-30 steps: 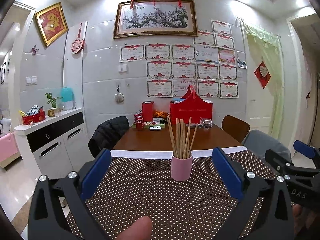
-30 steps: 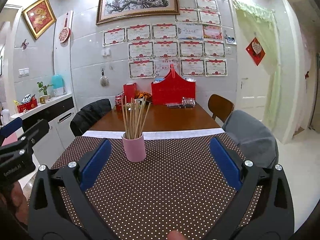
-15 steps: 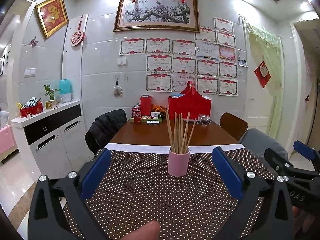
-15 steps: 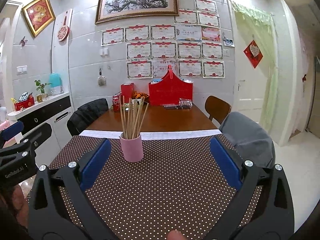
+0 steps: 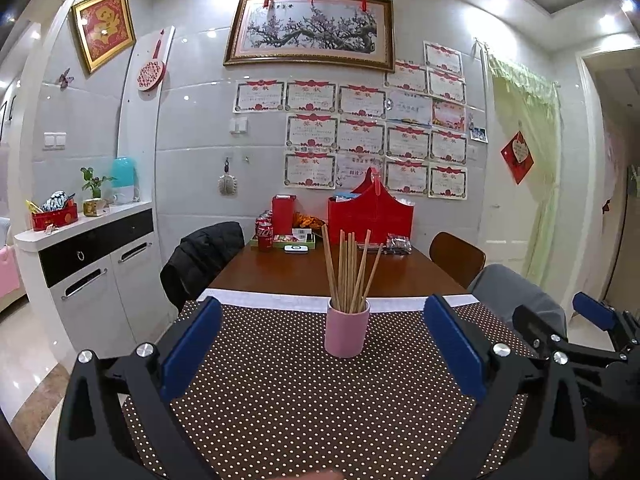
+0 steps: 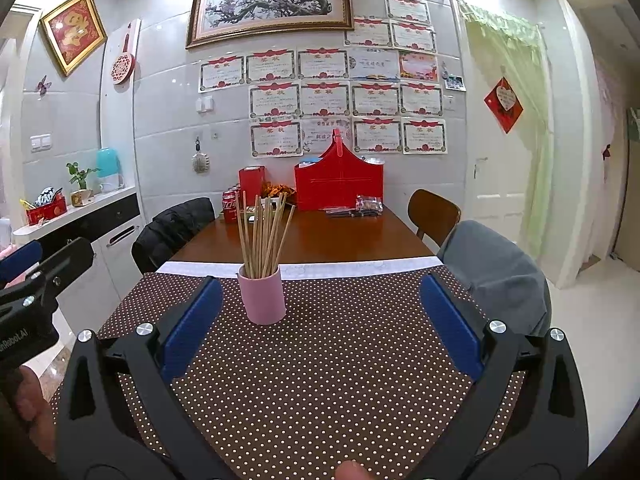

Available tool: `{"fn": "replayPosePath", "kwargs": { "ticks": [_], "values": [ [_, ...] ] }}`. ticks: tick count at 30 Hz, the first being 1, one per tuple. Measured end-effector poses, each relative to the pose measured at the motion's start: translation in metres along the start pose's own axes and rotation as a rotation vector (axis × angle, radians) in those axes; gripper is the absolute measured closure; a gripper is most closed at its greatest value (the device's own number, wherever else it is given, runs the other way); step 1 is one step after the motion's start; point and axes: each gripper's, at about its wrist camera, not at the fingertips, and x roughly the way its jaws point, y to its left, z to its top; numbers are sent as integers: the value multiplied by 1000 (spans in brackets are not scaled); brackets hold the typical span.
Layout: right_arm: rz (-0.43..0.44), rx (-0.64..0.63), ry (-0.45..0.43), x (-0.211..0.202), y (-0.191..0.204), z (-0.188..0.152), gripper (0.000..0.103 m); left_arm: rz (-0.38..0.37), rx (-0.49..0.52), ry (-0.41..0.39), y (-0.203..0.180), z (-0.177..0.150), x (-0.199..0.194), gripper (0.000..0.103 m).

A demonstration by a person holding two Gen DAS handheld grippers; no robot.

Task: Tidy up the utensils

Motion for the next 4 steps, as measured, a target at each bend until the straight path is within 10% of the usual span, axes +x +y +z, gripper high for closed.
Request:
{"fn": "replayPosePath", "kwargs": {
  "ticks": [4],
  "values": [
    [0, 2, -3, 1, 1, 0, 6, 11, 12, -6, -2, 0, -1, 4]
  ]
}}
